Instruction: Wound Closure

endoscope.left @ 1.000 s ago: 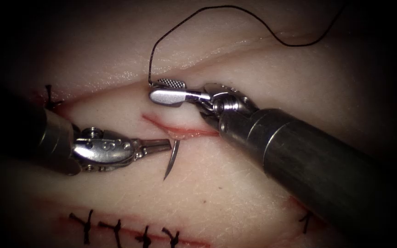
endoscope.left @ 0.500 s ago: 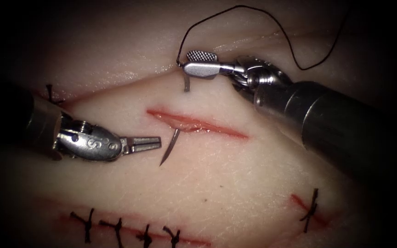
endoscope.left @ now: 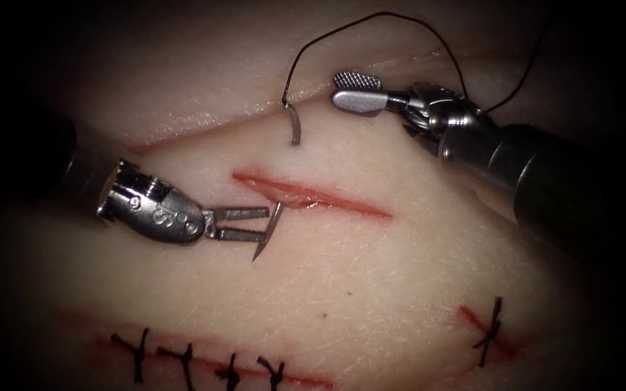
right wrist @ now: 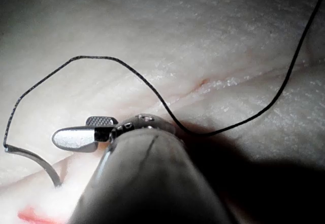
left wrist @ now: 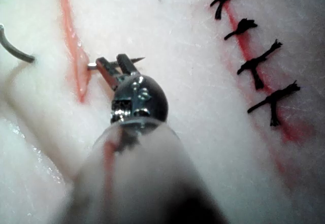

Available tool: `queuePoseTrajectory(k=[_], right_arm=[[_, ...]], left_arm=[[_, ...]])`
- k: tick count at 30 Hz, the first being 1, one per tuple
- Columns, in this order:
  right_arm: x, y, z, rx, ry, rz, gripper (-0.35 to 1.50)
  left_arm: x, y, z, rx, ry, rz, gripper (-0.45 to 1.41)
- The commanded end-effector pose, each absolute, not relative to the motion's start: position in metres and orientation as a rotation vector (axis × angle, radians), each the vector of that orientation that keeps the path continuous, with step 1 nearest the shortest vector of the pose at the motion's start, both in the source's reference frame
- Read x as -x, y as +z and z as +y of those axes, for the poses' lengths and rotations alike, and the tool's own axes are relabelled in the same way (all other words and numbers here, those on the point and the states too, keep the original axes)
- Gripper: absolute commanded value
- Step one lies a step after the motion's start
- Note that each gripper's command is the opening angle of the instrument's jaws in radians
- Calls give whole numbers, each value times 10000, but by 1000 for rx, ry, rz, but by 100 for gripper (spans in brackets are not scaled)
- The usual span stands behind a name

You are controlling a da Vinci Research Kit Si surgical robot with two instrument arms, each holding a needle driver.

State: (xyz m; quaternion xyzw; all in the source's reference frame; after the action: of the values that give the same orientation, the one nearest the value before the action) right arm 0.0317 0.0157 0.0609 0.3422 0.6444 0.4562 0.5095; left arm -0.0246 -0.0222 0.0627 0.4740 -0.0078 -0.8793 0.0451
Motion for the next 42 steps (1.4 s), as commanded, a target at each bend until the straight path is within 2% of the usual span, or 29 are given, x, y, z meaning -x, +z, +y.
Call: queuePoseTrajectory(k=[1, 10, 14, 17, 19, 21, 24, 32, 34, 37, 42], right_arm=[[-325, 617, 154, -825, 1095, 1555, 126], [-325, 624, 147, -813, 1086, 1558, 123], [-326, 625, 145, -810, 1085, 1562, 121], [-326, 625, 144, -808, 1087, 1568, 121], [-326, 625, 143, -807, 1088, 1574, 121], [-326, 625, 143, -808, 1088, 1574, 121], [-325, 624, 142, -808, 1088, 1577, 121], [-325, 625, 142, -805, 1094, 1591, 120], [-325, 625, 142, -803, 1094, 1594, 120], [-325, 626, 141, -801, 1095, 1597, 120], [-326, 627, 139, -799, 1093, 1598, 118]], left_arm=[[244, 633, -228, -1437, -2681, -31, 29], [230, 636, -224, -1325, -2581, -136, 31], [228, 636, -225, -1303, -2557, -166, 39], [231, 637, -226, -1259, -2551, -213, 49], [238, 639, -229, -1184, -2508, -274, 74], [241, 641, -231, -1152, -2486, -292, 83], [244, 642, -233, -1127, -2462, -314, 83], [252, 643, -232, -1050, -2390, -391, 66], [256, 644, -230, -1028, -2361, -411, 79], [261, 646, -226, -1014, -2342, -429, 84], [269, 650, -223, -995, -2323, -446, 76]])
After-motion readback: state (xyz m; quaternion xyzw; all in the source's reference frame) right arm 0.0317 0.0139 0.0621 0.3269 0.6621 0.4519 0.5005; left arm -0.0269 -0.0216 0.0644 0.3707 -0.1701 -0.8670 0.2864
